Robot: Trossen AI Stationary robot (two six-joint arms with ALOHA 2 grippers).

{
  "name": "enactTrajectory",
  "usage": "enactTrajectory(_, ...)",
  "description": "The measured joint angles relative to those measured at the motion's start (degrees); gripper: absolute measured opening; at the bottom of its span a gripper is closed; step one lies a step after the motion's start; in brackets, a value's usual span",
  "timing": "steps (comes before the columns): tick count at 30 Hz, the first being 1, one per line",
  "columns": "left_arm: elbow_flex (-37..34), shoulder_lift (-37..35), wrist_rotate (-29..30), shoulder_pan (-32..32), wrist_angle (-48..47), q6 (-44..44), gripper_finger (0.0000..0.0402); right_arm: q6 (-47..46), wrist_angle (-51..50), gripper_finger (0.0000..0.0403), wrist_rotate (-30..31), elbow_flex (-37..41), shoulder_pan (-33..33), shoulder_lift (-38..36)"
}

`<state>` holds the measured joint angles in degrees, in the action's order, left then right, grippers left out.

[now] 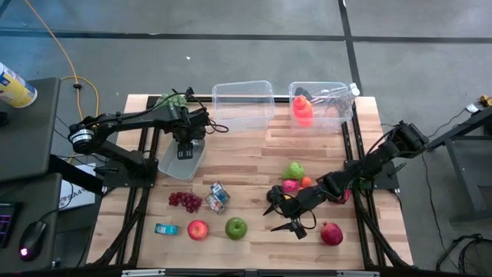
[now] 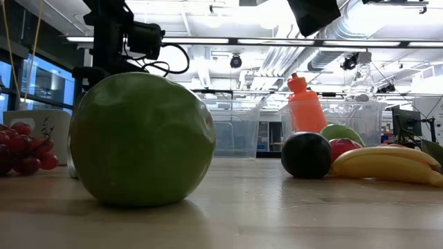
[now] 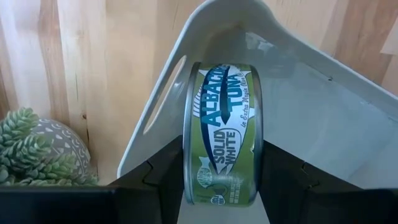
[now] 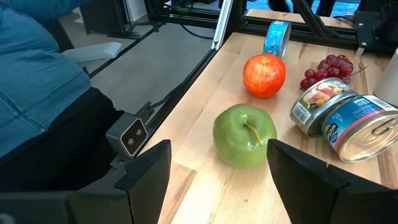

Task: Pick & Place Food Item
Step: Put the green tuna can into the grey bin

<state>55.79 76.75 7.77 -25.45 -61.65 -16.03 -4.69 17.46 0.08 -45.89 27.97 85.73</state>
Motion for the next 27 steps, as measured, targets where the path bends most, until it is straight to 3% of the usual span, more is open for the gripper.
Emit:
enactTrajectory(11,0.0,0.0,0.0,0.0,0.1,0.3,0.0167,0.0,-0.1,0.0254,0.0,0.0,0.0,0.0)
enactTrajectory(19,0.0,0.0,0.2,0.0,0.9,2.6,0.0227,0.0,-0.1,0.0254,0.0,0.0,0.0,0.0)
enactTrajectory(27,0.5,-0.2,9.8,0.1,0.4,5.7,0.0255,0.0,-0.1,0.0254,0.0,0.0,0.0,0.0)
